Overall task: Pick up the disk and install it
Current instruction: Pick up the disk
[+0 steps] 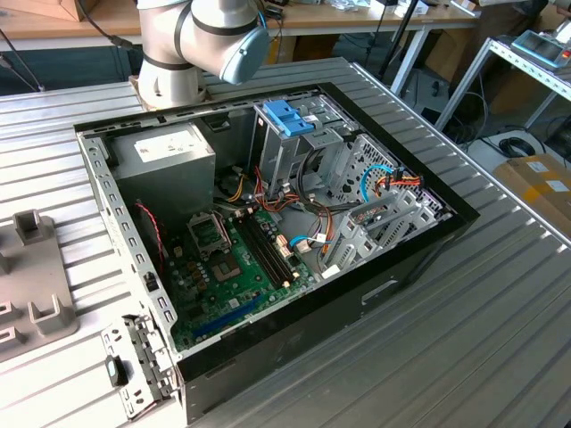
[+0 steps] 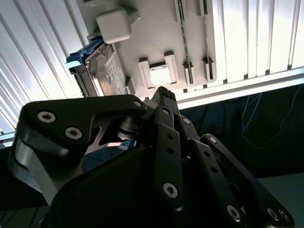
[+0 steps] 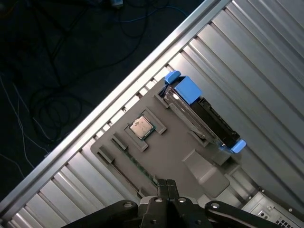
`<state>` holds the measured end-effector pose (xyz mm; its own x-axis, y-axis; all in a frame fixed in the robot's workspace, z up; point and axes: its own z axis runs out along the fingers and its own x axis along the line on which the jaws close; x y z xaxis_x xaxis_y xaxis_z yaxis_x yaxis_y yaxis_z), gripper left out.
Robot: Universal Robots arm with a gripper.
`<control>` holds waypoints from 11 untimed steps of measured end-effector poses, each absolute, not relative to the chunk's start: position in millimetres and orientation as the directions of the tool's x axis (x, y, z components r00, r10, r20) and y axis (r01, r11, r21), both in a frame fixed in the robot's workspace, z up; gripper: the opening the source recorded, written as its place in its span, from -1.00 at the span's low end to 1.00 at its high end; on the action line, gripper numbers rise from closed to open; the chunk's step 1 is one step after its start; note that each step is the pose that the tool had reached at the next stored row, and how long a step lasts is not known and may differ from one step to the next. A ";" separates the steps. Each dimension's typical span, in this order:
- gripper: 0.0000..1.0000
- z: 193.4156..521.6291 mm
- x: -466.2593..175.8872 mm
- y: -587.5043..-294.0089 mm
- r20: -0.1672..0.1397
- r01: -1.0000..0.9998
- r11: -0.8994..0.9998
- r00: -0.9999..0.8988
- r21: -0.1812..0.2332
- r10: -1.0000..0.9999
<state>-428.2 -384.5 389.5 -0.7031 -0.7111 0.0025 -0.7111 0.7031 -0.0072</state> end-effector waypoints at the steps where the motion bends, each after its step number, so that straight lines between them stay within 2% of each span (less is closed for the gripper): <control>1: -0.80 389.5 -428.3 -384.5 0.003 -0.713 0.701 -0.701 -0.007 -0.713; 11: -0.80 389.5 -428.3 -384.5 0.005 -0.724 0.690 -0.690 -0.009 -0.724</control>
